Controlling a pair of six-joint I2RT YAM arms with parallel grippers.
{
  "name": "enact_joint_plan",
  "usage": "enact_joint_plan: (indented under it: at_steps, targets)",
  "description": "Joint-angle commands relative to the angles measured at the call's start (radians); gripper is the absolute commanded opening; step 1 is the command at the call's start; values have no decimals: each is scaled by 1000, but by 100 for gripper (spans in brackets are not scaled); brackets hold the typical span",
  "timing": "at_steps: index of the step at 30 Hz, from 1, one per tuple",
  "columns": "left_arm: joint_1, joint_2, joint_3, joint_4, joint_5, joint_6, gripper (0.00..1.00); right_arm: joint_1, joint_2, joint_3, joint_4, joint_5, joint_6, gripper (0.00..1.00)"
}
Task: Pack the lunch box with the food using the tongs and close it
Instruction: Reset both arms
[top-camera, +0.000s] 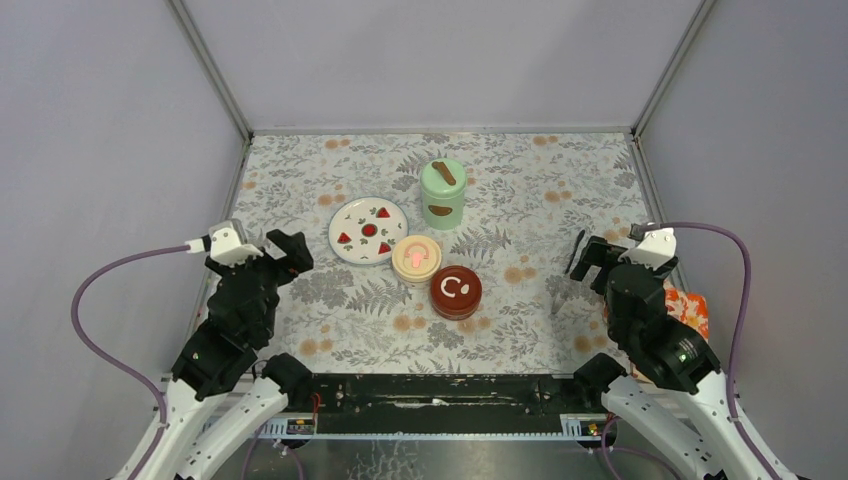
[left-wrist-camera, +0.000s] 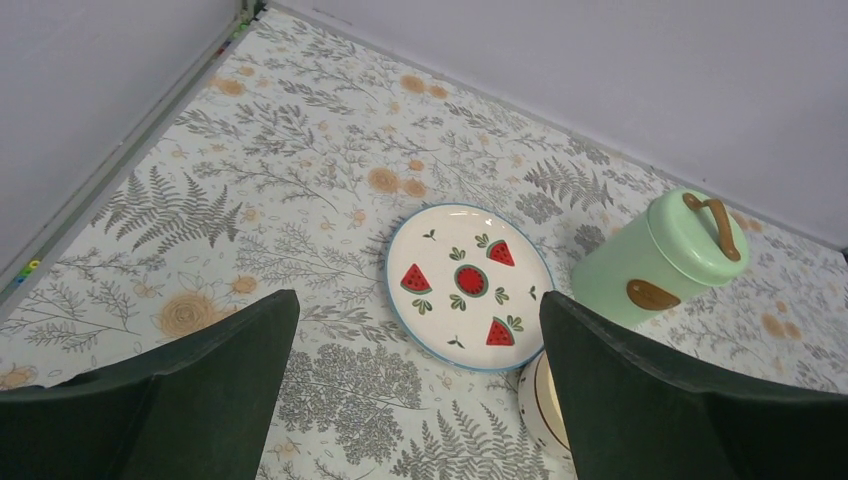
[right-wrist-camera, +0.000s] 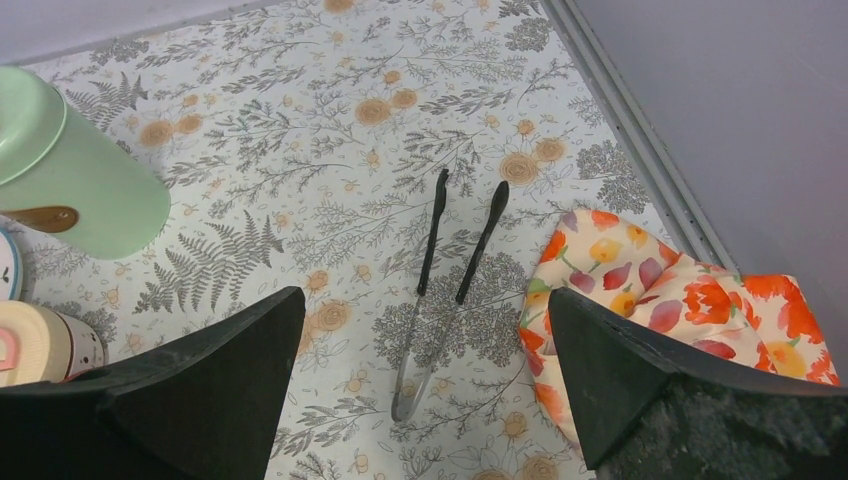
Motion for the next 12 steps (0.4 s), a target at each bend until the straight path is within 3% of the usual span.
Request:
enact_joint_plan:
  at_steps: [1,12]
  targets:
    - [45,-19,-6,56,-23,18,99,-5,10,-3,66,31,-13,100]
    - [148,27,4,54,68,10,99,-4,-10,-10,73,18,-15,100]
